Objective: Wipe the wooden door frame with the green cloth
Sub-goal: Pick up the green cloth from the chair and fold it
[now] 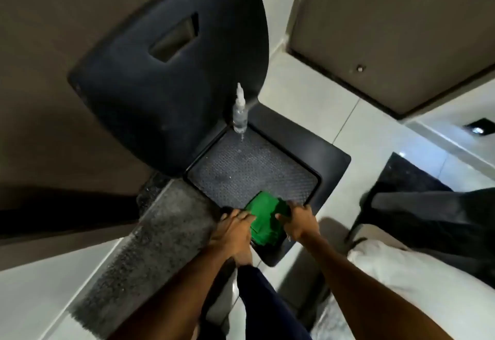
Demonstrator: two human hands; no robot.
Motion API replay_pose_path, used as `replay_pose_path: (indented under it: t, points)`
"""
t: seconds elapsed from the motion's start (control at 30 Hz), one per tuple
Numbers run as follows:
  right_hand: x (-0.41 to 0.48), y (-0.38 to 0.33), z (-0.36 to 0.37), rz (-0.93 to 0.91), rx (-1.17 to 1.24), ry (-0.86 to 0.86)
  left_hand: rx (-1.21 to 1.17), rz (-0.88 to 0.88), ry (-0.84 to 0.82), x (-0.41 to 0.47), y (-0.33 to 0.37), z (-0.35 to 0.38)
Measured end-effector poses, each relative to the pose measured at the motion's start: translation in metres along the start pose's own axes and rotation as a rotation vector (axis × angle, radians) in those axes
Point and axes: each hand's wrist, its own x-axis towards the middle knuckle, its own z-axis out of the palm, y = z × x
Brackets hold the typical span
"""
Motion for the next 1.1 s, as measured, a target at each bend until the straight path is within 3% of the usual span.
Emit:
replay_pose_path:
  t: [0.23,0.37,0.43,0.57,0.67,0.8,1.0,1.1]
  points:
    - [0.022,-0.013,0.012,0.176,0.199,-0.016,-0.019,-0.048,-0.071,0.003,0.007,0.026]
    - [0.023,-0.015,0.012,0.184,0.215,-0.116,-0.231,-0.064,-0.035,0.005,0.002,0.018]
    - [0.019,-0.018,0.01,0.15,0.241,-0.11,-0.366,-0.118,0.008,0.004,-0.001,0.009]
    - [0.004,-0.027,0.003,-0.005,0.593,-0.191,-0.486,-0.206,0.183,-0.006,-0.012,-0.011]
    - [-0.013,-0.045,-0.01,-0.17,0.607,-0.275,-0.528,-0.237,0.184,-0.023,-0.023,-0.024]
    - [-0.039,-0.078,-0.018,-0.223,0.684,-0.332,-0.576,-0.323,0.218,-0.058,-0.034,-0.039]
    - [-0.092,-0.166,-0.009,-0.338,0.75,-0.333,-0.848,-0.444,0.557,-0.155,-0.067,-0.072]
    - [-0.129,-0.225,0.006,-0.467,0.777,-0.212,-0.804,-0.519,0.746,-0.215,-0.092,-0.09]
